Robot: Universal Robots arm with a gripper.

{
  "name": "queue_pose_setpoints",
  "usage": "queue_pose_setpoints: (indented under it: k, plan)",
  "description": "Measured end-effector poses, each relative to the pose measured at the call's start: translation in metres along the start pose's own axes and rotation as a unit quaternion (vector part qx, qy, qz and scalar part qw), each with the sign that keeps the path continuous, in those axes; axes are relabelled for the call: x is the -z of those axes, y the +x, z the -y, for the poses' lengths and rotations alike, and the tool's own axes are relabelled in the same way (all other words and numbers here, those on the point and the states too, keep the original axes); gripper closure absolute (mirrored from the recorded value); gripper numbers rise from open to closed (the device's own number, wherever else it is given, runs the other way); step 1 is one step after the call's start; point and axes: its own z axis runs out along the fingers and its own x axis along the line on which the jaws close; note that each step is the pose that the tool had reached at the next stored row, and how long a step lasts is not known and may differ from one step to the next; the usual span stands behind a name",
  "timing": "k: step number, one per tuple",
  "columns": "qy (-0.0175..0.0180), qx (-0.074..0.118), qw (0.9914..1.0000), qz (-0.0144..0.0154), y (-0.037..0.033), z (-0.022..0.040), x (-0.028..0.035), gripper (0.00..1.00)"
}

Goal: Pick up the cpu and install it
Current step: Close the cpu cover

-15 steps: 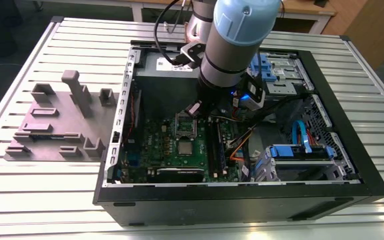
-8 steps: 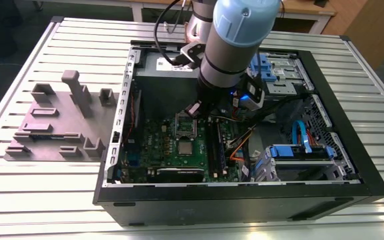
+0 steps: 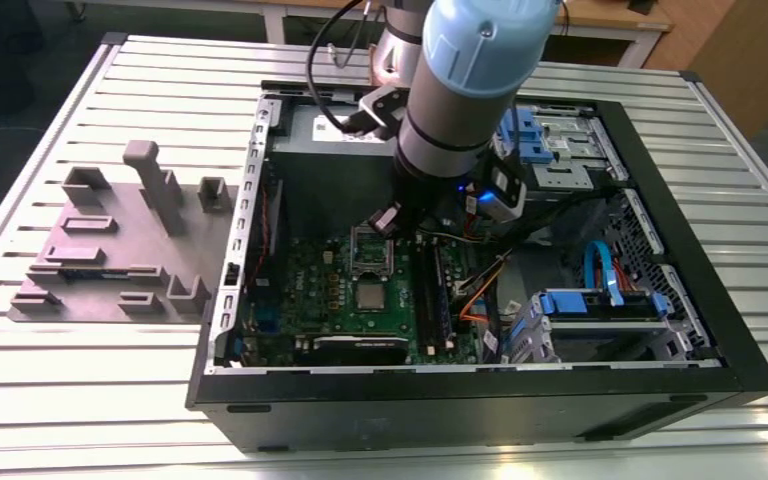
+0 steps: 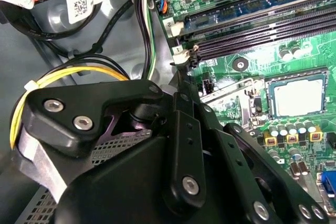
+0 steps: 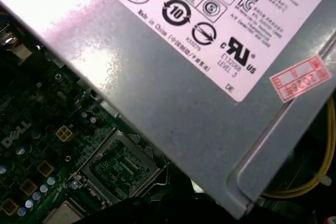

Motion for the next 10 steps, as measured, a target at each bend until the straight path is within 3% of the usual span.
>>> queue_pose_setpoints:
  k: [10]
  plan:
    - [-0.0003, 0.000, 1.00000, -0.0003, 0.0015, -0.0009, -0.0014, 0.89]
